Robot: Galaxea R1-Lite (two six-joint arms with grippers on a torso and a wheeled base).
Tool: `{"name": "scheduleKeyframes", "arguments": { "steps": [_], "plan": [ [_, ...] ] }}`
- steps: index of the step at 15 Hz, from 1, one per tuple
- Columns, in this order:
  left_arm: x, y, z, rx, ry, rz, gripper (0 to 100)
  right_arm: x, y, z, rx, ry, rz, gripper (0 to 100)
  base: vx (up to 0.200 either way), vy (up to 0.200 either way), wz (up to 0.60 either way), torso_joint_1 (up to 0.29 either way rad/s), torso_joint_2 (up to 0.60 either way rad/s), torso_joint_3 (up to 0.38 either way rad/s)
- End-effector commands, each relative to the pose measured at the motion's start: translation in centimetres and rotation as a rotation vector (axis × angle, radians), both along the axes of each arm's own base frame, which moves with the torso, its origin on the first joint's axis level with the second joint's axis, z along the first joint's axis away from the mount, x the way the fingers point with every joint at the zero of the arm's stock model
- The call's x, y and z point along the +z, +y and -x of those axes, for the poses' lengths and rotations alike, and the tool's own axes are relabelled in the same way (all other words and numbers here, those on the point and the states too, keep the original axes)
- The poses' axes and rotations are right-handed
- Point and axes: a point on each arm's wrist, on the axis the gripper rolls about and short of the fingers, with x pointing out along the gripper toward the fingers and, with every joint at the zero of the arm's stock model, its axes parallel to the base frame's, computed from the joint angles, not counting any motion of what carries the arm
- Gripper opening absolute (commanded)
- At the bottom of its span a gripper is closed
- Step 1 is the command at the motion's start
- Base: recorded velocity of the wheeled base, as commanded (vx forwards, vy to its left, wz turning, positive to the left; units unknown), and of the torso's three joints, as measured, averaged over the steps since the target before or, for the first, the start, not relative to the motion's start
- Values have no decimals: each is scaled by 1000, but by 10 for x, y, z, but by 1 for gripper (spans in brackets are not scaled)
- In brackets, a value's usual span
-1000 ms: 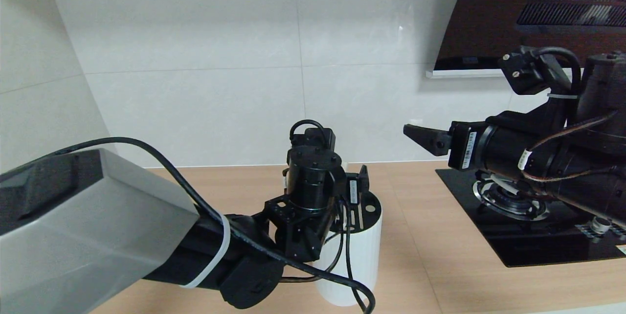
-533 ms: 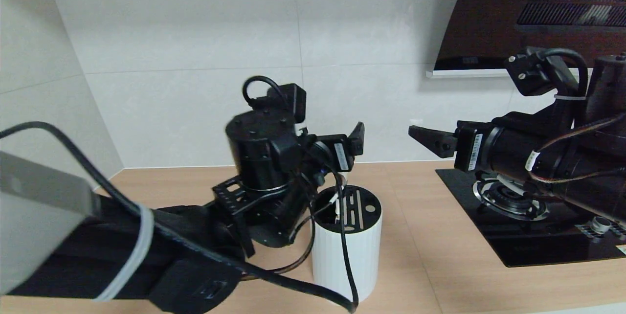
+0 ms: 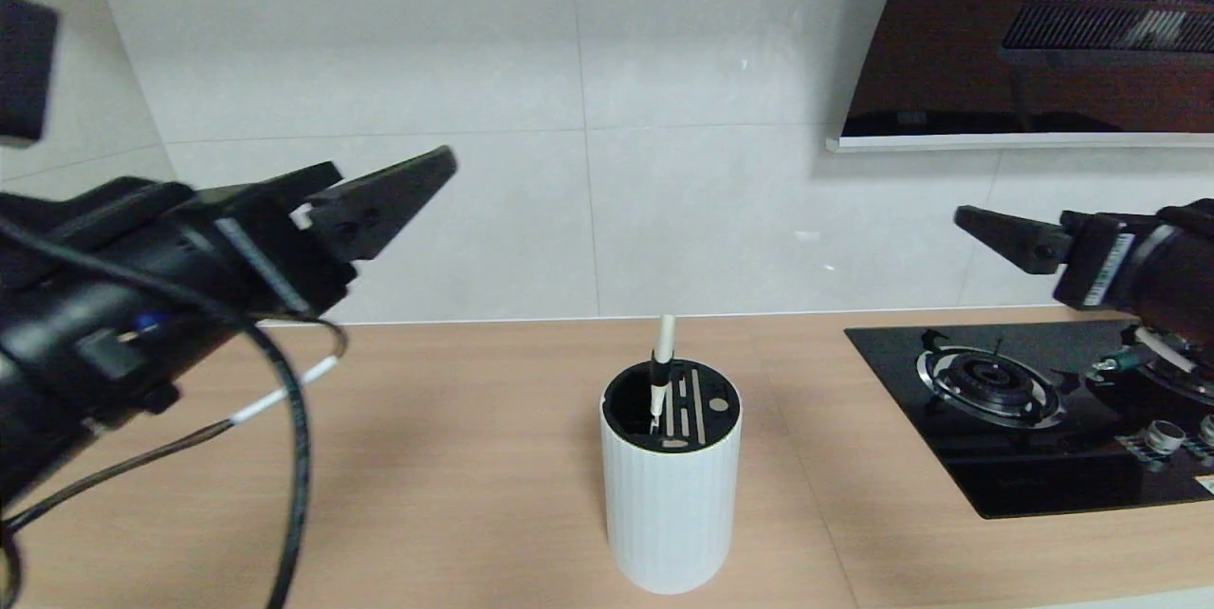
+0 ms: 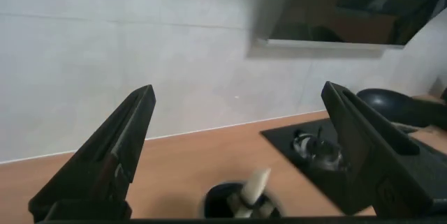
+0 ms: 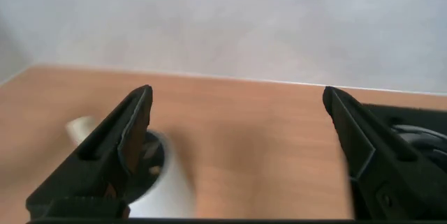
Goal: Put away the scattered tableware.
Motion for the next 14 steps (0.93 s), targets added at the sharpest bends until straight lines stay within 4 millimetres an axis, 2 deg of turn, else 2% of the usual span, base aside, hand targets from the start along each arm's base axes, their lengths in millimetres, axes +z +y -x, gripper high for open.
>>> {"name": "scheduleKeyframes", "arguments": {
  "steps": [1, 3, 4, 5, 6, 8, 9, 12, 14],
  "plan": [
    [-9, 61, 76, 75, -65, 22, 100, 2, -39, 77, -56, -141, -9, 100, 0, 0, 0, 0, 0, 0],
    [-26, 86, 116, 148, -63, 14, 100, -4, -60, 128, -107, -214, 39, 100, 0, 0, 0, 0, 0, 0],
    [-29, 89, 124, 159, -62, 13, 100, -5, -63, 138, -114, -222, 43, 100, 0, 0, 0, 0, 0, 0],
    [-48, 103, 160, 187, -65, 8, 100, -16, -76, 178, -161, -234, 49, 100, 0, 0, 0, 0, 0, 0],
    [-60, 108, 181, 199, -66, 2, 100, -29, -80, 200, -207, -229, 55, 100, 0, 0, 0, 0, 0, 0],
    [-82, 111, 208, 224, -71, -12, 100, -54, -83, 234, -262, -229, 67, 100, 0, 0, 0, 0, 0, 0],
    [-88, 109, 215, 245, -80, -15, 100, -64, -82, 247, -252, -243, 71, 100, 0, 0, 0, 0, 0, 0],
    [-88, 106, 215, 339, -77, -11, 100, -83, -75, 253, -325, -230, 88, 100, 0, 0, 0, 0, 0, 0],
    [-94, 100, 218, 437, -98, -55, 100, -106, -74, 243, -331, -179, 119, 100, 0, 0, 0, 0, 0, 0]
  ]
}}
